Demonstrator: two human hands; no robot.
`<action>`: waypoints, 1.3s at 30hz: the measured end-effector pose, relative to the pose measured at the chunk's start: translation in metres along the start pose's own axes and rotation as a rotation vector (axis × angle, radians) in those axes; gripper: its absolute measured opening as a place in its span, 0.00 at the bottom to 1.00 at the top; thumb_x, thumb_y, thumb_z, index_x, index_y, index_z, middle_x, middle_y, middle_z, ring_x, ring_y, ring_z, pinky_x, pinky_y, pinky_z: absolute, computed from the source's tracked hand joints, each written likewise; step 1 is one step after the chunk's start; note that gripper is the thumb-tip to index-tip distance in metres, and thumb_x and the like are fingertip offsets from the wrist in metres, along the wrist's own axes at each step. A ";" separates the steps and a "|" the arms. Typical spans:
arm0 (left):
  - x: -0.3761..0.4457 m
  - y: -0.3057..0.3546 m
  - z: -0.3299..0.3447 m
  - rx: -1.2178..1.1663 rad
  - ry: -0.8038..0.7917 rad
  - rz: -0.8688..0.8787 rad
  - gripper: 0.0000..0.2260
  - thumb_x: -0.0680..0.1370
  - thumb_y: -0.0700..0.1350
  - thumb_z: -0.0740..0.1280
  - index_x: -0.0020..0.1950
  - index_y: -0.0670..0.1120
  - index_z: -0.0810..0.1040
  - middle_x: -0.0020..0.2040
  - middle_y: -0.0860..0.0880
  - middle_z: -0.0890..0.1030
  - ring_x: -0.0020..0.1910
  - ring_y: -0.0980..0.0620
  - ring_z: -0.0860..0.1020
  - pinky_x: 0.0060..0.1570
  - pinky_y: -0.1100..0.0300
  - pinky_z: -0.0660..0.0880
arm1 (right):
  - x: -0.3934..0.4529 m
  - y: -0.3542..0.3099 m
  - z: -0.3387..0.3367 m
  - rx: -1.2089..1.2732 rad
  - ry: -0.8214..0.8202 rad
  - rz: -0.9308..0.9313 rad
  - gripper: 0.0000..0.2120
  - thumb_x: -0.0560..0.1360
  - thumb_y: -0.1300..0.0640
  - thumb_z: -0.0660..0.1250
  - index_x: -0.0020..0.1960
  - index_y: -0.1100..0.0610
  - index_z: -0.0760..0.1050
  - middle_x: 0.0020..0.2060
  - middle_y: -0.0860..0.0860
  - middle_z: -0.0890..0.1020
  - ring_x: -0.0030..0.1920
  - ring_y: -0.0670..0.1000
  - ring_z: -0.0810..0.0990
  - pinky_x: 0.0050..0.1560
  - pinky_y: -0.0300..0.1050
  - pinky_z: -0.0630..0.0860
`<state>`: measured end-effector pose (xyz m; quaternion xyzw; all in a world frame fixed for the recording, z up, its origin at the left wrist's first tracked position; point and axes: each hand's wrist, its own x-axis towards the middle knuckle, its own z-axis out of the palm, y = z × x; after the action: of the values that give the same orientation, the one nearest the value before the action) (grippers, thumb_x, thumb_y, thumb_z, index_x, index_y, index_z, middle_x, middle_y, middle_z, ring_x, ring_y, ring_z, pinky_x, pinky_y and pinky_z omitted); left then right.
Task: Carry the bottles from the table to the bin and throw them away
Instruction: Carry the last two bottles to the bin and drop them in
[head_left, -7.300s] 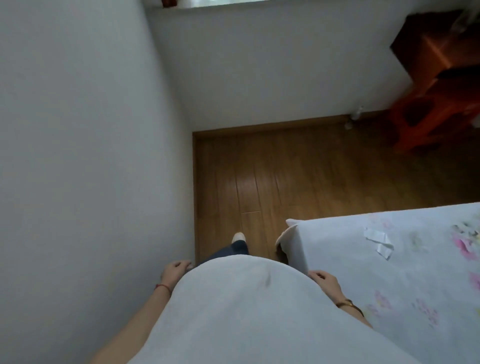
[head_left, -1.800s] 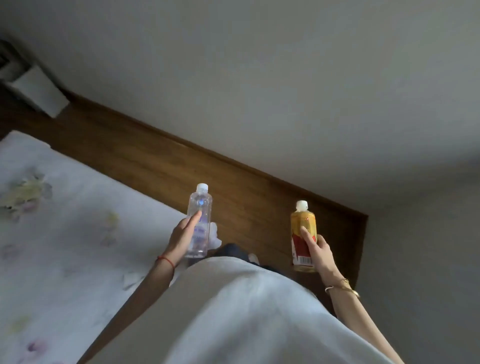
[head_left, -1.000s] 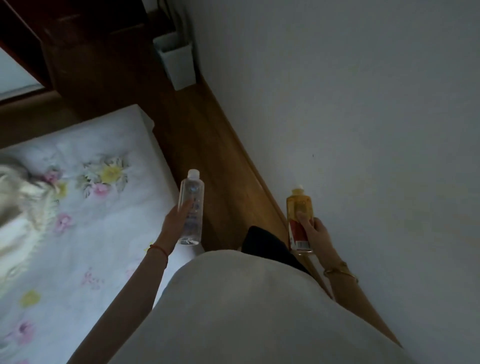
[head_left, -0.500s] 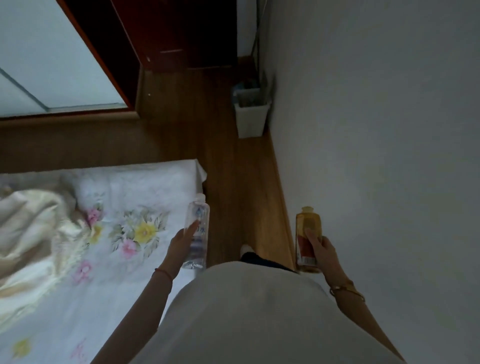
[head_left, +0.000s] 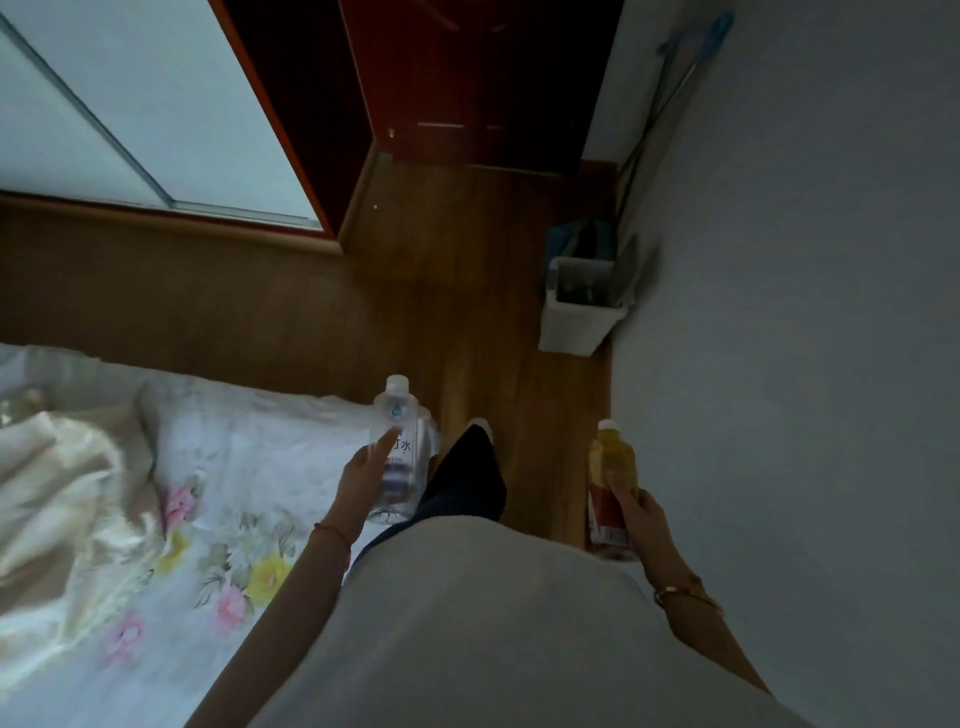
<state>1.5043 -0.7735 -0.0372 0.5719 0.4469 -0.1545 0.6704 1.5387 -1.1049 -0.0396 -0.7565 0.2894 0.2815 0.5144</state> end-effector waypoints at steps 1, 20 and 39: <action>0.016 0.024 0.006 -0.003 -0.001 0.009 0.18 0.78 0.55 0.64 0.59 0.42 0.72 0.49 0.38 0.80 0.41 0.41 0.81 0.40 0.51 0.80 | 0.015 -0.022 0.001 0.007 0.005 0.002 0.29 0.71 0.34 0.64 0.55 0.59 0.72 0.55 0.62 0.80 0.51 0.60 0.80 0.58 0.56 0.76; 0.282 0.383 0.138 0.276 -0.006 -0.010 0.27 0.75 0.59 0.67 0.61 0.38 0.76 0.54 0.40 0.81 0.53 0.41 0.80 0.57 0.46 0.77 | 0.292 -0.346 0.011 0.206 0.157 0.069 0.24 0.74 0.39 0.64 0.54 0.61 0.74 0.51 0.62 0.81 0.50 0.61 0.81 0.55 0.56 0.78; 0.465 0.675 0.374 1.060 -0.650 0.245 0.26 0.79 0.63 0.56 0.70 0.47 0.71 0.60 0.46 0.77 0.56 0.48 0.75 0.53 0.56 0.72 | 0.397 -0.508 0.028 0.617 0.593 0.293 0.25 0.74 0.38 0.63 0.56 0.59 0.72 0.51 0.60 0.80 0.43 0.55 0.80 0.51 0.52 0.75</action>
<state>2.4040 -0.7699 0.0061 0.7972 0.0147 -0.4426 0.4103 2.1723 -0.9837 -0.0229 -0.5667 0.5989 0.0231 0.5654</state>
